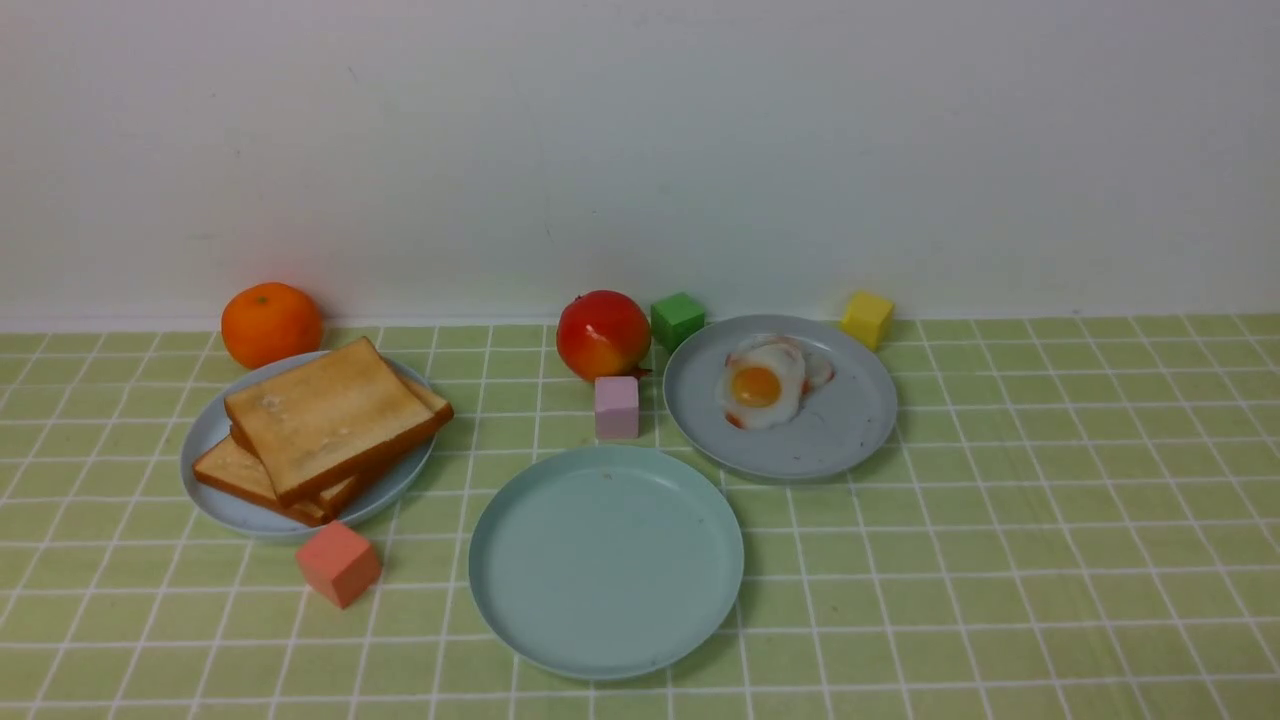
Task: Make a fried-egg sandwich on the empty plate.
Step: Use the left arm to grab a slice of bread, then use the left arm to put a slice of bread into the empty plate in the middle, then use the right arm to grab a fried egg
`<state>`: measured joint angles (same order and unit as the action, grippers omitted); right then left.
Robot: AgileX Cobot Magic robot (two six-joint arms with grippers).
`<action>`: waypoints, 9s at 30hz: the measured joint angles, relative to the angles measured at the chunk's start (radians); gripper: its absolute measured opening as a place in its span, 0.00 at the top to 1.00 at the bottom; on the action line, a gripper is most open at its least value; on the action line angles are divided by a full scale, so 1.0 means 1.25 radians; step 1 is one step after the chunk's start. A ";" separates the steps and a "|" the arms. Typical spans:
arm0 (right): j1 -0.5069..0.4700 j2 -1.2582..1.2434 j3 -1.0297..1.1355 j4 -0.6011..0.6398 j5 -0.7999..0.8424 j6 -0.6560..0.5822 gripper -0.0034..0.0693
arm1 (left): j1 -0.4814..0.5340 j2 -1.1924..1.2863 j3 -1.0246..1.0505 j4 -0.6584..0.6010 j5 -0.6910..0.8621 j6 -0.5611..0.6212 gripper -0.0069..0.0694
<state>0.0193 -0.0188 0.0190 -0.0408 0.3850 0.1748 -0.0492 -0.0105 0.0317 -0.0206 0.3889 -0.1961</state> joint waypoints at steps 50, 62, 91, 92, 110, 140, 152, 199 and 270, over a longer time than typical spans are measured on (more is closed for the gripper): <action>0.000 0.000 0.006 0.184 -0.258 0.211 0.62 | -0.139 0.648 -0.541 -0.276 0.223 0.204 0.71; 0.158 0.182 -0.390 0.191 0.188 0.148 0.87 | -0.252 0.970 -0.743 -0.242 0.151 0.326 0.93; 0.240 0.493 -0.729 0.227 0.535 -0.309 0.95 | -0.089 1.480 -1.101 -0.009 0.231 0.656 0.52; 0.240 0.493 -0.729 0.228 0.533 -0.309 0.95 | -0.089 1.485 -1.101 -0.012 0.230 0.665 0.46; 0.240 0.493 -0.729 0.270 0.528 -0.309 0.94 | -0.089 1.571 -1.106 0.010 0.161 0.692 0.57; 0.240 0.493 -0.729 0.273 0.576 -0.309 0.92 | -0.462 1.435 -1.061 0.044 0.188 0.434 0.83; 0.240 0.493 -0.729 0.272 0.598 -0.309 0.90 | -0.504 1.525 -1.061 0.126 0.149 0.339 0.72; 0.088 1.670 -1.217 0.714 0.246 -0.399 0.45 | -0.504 0.516 -0.623 -0.150 0.138 0.109 0.93; 0.128 1.878 -1.394 0.946 0.041 -0.707 0.75 | -0.504 0.516 -0.623 -0.183 0.108 0.109 0.92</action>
<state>0.1787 2.3288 -1.7232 1.1418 0.4363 -0.7090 -0.6797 0.6340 -0.7466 -0.2493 0.5244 -0.0599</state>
